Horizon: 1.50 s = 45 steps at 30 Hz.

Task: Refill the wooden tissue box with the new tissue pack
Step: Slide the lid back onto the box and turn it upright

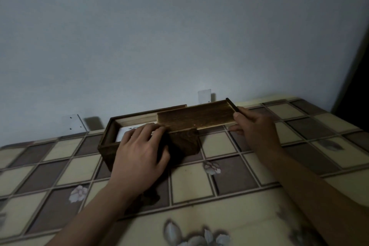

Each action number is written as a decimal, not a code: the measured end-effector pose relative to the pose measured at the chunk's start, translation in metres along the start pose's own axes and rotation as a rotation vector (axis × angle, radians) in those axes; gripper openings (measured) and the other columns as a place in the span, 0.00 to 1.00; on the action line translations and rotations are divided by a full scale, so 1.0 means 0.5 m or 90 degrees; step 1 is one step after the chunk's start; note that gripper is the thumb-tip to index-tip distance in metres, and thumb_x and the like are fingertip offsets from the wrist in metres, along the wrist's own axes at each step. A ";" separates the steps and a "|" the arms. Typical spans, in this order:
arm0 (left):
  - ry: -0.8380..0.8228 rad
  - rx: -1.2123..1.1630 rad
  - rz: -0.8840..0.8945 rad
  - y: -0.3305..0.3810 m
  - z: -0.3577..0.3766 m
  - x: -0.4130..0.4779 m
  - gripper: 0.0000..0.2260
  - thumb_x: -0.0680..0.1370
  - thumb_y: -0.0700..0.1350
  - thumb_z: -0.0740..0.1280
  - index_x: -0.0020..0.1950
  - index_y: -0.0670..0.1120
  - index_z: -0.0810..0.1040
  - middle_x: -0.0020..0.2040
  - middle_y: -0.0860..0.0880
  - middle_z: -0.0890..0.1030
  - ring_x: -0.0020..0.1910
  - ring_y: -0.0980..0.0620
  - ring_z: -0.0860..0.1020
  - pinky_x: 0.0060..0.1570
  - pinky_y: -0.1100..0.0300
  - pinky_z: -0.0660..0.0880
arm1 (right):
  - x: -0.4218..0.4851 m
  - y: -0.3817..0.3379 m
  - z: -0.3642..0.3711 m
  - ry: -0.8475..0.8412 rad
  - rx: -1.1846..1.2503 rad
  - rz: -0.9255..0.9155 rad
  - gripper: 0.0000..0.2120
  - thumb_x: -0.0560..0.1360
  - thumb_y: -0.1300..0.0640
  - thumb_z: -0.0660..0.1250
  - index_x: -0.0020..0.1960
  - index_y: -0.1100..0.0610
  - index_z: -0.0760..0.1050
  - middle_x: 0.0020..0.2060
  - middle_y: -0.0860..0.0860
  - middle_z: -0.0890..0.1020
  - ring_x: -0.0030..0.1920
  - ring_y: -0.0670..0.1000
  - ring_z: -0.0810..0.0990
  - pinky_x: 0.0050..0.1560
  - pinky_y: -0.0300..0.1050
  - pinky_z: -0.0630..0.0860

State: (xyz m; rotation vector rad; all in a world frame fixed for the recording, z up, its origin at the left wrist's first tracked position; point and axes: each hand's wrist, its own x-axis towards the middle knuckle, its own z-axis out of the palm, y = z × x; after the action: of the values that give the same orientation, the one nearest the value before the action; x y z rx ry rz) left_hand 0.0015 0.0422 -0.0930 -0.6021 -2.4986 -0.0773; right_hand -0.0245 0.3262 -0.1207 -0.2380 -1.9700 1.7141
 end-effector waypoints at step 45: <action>0.011 -0.007 -0.106 -0.121 -0.033 -0.083 0.24 0.73 0.54 0.61 0.67 0.49 0.76 0.67 0.42 0.72 0.71 0.40 0.65 0.65 0.45 0.66 | -0.071 -0.069 0.139 -0.108 -0.050 0.065 0.25 0.67 0.44 0.65 0.61 0.54 0.79 0.52 0.51 0.85 0.55 0.55 0.82 0.61 0.60 0.76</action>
State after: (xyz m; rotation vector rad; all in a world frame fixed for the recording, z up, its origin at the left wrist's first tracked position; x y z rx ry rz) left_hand 0.0140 -0.0318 -0.0972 -0.3946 -2.5295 -0.1586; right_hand -0.0213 0.2432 -0.1017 -0.2318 -2.1848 1.7735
